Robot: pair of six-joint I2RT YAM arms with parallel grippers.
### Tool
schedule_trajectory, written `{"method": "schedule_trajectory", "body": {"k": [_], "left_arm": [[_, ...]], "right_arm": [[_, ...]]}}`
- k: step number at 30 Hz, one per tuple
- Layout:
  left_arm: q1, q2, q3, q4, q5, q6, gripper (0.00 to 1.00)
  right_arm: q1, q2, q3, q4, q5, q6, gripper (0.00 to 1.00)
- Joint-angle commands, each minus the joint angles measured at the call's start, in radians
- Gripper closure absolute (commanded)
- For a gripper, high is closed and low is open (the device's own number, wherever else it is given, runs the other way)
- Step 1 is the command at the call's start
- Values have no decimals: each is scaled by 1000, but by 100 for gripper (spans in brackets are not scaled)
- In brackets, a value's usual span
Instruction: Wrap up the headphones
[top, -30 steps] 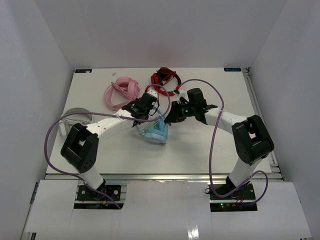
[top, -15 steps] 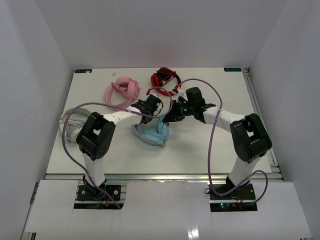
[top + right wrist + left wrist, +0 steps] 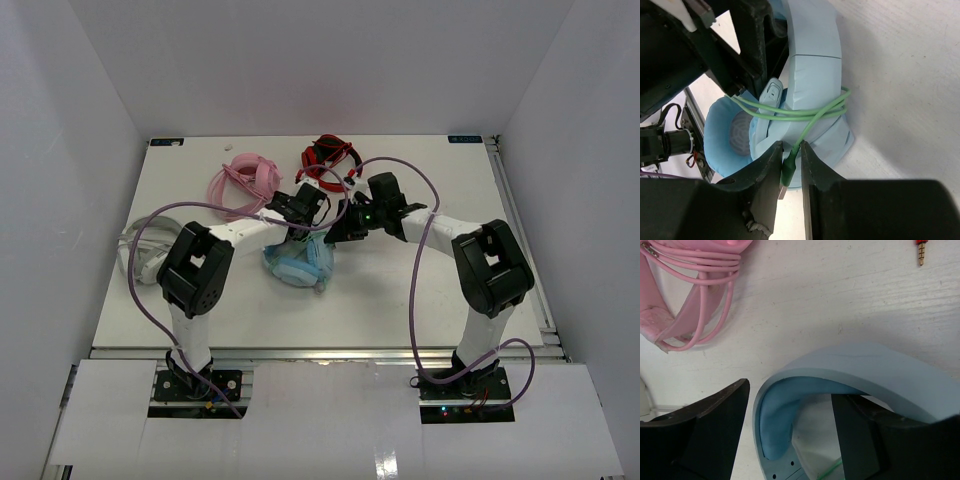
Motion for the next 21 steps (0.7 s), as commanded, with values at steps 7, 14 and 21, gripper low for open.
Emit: {"method": "schedule_trajectory", "body": {"k": [7,14,21], "left_arm": [[-4,-147,100,-98,-9,-90,20],[-4,-268,93,-164,-11,-187,20],[-6,-356,33,-159,73,-224,21]], "right_arm": [[-3,12,58,-26,2,19,72],[-3,1,79,-42,3,22,70],[-2,-3,100,-42,7,31,69]]}}
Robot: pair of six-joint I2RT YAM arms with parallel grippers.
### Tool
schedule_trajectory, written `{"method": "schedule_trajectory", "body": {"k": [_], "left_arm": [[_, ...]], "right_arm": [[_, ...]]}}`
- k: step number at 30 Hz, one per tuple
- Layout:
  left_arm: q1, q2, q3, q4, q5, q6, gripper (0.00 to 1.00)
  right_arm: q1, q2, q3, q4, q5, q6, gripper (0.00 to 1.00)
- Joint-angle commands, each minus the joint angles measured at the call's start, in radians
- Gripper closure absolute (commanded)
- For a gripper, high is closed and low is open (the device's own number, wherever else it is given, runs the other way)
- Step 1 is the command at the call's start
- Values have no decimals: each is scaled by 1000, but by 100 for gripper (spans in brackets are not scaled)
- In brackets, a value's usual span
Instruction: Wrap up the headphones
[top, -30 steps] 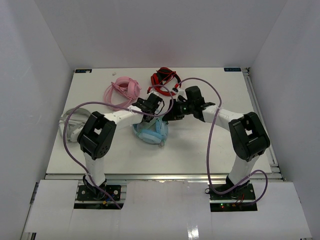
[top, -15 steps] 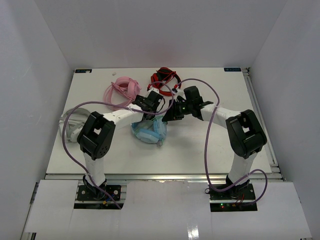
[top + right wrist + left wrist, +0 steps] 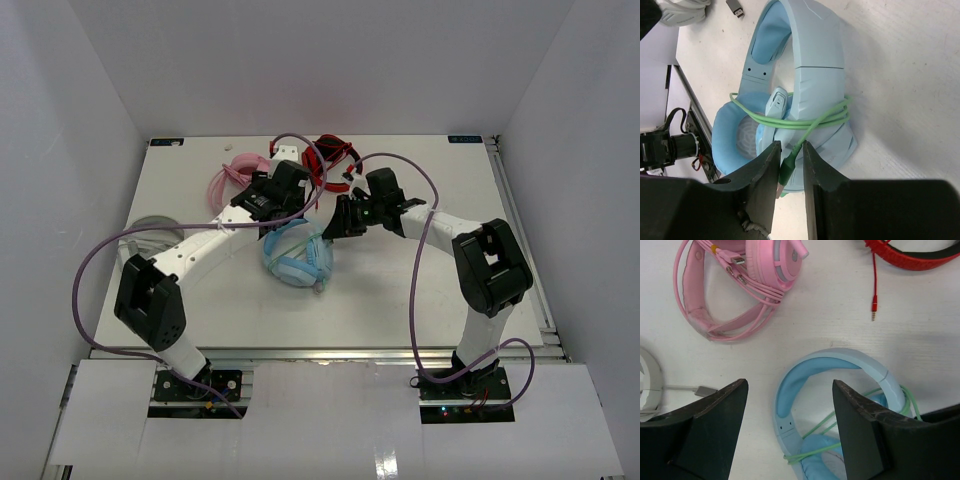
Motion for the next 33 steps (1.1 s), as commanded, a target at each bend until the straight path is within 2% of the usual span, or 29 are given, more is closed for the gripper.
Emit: {"method": "schedule_trajectory", "body": {"k": [1,11,21,33], "left_arm": [[-6,-79,-29,-15,66,-46,21],[-6,-151,-58,-13,141,-56,22],[-6,-200,-149,27,178,-97,23],[-6,-254,-158,39,275,-76,27]], "right_arm": [[0,-8,55,5,-2,15,68],[18,14,70,5,-15,25,65],[36,13,87,5,-9,27,63],[68,44,139,5,-14,38,62]]}}
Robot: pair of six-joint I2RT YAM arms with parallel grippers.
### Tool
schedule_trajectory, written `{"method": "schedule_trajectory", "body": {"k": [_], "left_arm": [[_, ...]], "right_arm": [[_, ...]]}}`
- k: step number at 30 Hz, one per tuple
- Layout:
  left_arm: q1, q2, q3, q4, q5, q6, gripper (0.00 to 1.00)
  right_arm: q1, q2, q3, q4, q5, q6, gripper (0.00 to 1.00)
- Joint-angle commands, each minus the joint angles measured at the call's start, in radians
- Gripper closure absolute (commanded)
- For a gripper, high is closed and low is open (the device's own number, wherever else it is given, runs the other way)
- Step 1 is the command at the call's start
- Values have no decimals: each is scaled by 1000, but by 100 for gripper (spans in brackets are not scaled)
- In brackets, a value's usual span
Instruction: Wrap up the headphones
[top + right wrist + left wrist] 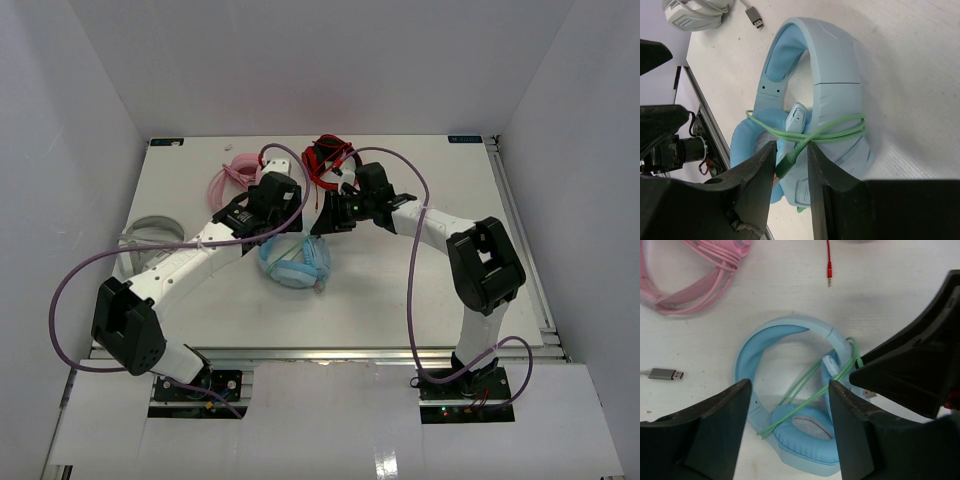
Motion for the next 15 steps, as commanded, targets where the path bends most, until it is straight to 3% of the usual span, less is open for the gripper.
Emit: {"method": "schedule_trajectory", "body": {"k": [1,4,8,15], "left_arm": [[-6,-85,-12,37,102,38,29],[-7,-112,-34,78,260,98,35],[-26,-134,-60,107,357,165,36],[-125,-111,-77,106,284,216,38]], "right_arm": [[20,18,62,11,-20,14,62],[23,26,69,11,-16,20,62],[25,31,75,11,-14,32,62],[27,30,76,11,3,54,62]]}}
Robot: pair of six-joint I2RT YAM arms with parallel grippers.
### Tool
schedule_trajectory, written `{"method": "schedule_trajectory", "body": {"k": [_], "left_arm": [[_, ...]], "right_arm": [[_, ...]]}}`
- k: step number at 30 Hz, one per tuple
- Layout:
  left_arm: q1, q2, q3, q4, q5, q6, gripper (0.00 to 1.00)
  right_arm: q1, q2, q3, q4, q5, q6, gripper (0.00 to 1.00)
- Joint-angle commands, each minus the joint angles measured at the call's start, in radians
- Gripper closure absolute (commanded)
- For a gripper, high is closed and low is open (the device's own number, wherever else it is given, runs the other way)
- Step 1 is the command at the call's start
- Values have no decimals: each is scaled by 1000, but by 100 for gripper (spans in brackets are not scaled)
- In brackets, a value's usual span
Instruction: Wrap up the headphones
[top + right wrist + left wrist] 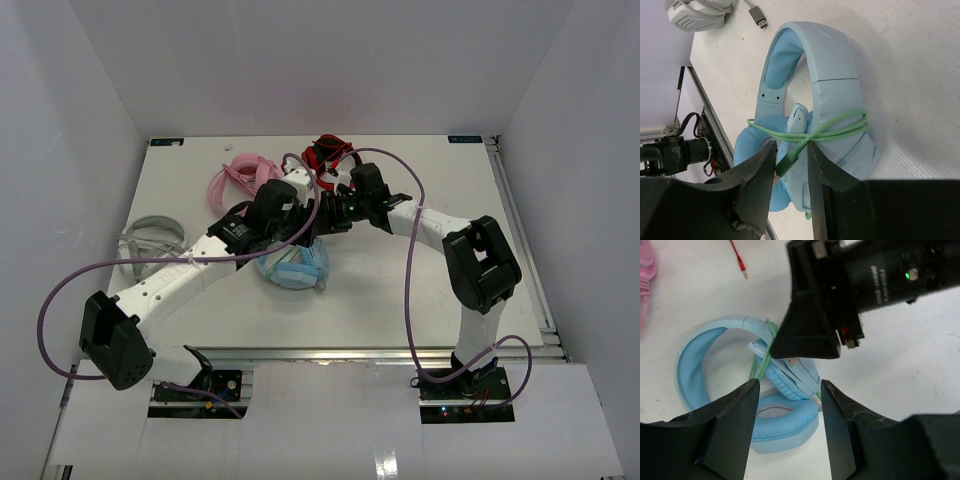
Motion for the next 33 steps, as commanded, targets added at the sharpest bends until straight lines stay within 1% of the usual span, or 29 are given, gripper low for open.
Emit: {"method": "schedule_trajectory", "body": {"k": [1,2,6,11,14,17,21,26,33], "left_arm": [[-82,-10,-23,24,-33,57,39],[-96,-7,-28,26,-50,64,39],[-179,-3,-44,42,-198,85,42],[-202,6,-49,74,-275,97,45],[-208,26,-55,102,-340,127,50],[-208,52,-66,123,-394,153,53],[-208,92,-80,171,-436,187,55],[-208,101,-112,250,-442,216,60],[-208,103,-133,313,-444,239,61]], "right_arm": [[5,4,47,10,0,27,62],[5,2,46,10,0,29,62],[5,2,43,10,6,40,63],[5,4,41,10,3,50,63],[5,1,35,12,2,48,63],[5,-2,29,16,-1,48,63],[5,-5,22,29,-7,55,63],[4,-2,17,34,-19,59,63],[5,-7,9,41,-23,64,63]]}}
